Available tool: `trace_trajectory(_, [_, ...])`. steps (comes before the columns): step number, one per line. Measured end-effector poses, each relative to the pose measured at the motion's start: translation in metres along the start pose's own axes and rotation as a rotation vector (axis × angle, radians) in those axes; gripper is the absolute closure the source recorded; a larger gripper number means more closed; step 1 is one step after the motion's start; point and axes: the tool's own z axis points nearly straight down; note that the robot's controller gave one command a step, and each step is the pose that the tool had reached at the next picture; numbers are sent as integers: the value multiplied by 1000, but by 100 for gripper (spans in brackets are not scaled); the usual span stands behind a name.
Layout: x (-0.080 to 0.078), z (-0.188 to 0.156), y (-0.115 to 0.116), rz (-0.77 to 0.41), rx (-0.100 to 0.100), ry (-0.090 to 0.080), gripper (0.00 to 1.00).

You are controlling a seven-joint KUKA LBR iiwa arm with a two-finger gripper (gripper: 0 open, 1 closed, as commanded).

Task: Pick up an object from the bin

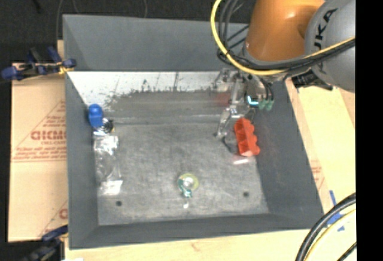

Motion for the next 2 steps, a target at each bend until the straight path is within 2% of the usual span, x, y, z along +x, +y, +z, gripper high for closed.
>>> trace_trajectory(1, [78,81,-70,111,2,4,0])
trace_trajectory(2, [114,164,35,38,0,2,0])
